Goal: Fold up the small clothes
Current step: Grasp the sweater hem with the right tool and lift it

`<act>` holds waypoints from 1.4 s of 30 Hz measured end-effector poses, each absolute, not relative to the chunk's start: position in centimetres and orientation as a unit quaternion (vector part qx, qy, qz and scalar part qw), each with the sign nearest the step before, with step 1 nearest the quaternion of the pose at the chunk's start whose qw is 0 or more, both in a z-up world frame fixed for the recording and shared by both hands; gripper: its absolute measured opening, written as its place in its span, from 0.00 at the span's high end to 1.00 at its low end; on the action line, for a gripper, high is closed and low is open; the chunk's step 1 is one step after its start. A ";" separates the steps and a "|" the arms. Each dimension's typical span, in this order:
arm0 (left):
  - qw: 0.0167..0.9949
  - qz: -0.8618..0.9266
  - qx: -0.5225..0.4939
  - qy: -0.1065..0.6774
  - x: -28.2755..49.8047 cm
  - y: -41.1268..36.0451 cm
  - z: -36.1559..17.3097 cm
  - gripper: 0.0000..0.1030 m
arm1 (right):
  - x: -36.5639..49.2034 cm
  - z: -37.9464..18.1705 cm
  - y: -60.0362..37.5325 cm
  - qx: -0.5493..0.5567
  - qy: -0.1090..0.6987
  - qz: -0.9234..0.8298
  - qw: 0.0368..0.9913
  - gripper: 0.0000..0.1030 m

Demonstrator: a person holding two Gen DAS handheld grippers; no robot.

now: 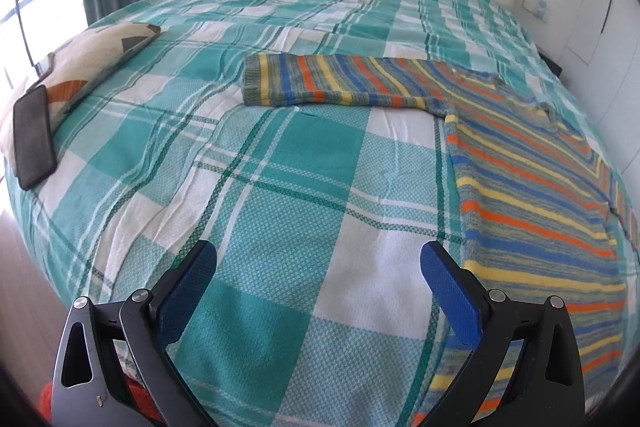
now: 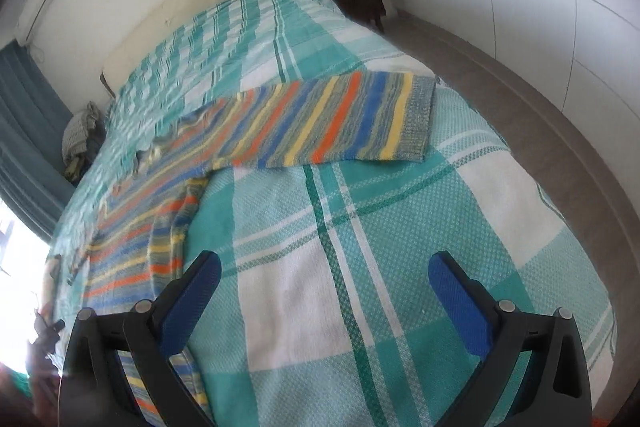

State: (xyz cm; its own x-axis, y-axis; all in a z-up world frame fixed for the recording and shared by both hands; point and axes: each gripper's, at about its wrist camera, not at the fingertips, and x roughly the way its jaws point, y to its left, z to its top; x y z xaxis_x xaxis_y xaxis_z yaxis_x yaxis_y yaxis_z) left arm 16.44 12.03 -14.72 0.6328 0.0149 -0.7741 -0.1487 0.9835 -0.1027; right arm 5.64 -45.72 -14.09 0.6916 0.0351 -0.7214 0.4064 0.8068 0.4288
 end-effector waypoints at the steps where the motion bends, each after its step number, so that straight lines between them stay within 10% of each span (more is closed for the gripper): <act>1: 0.903 0.044 -0.084 0.420 16.1 12.1 -14.6 0.01 | 6.2 -14.1 -47.4 0.332 0.370 -0.102 0.862 0.05; 9: 0.890 0.082 -0.104 0.437 16.6 13.9 -17.0 0.01 | 11.7 -17.7 -58.5 0.516 0.347 -0.127 0.773 0.42; 16: 0.876 0.086 -0.118 0.460 17.5 13.9 -18.5 0.01 | 16.5 -19.3 -59.2 0.475 0.423 -0.126 0.761 0.46; 18: 0.876 0.084 -0.109 0.462 17.6 13.4 -18.8 0.01 | 17.7 -19.2 -58.6 0.432 0.453 -0.148 0.766 0.76; 21: 0.878 0.076 -0.100 0.462 17.6 12.8 -18.7 0.01 | 18.8 -17.7 -57.5 0.374 0.474 -0.159 0.781 0.91; 32: 0.879 0.045 -0.098 0.464 17.7 12.1 -18.5 0.01 | 29.4 -1.7 -34.0 0.180 0.410 0.075 0.891 0.91; 34: 0.880 0.044 -0.093 0.464 17.6 12.0 -18.5 0.01 | 31.8 -2.5 -29.1 0.199 0.416 0.160 0.873 0.78; 36: 0.880 0.043 -0.092 0.464 17.4 12.1 -18.4 0.01 | 33.4 -3.6 -26.1 0.212 0.425 0.202 0.856 0.40; 42: 0.878 0.033 -0.101 0.466 17.7 12.6 -18.3 0.01 | 33.8 -5.4 -26.2 0.220 0.425 0.183 0.858 0.40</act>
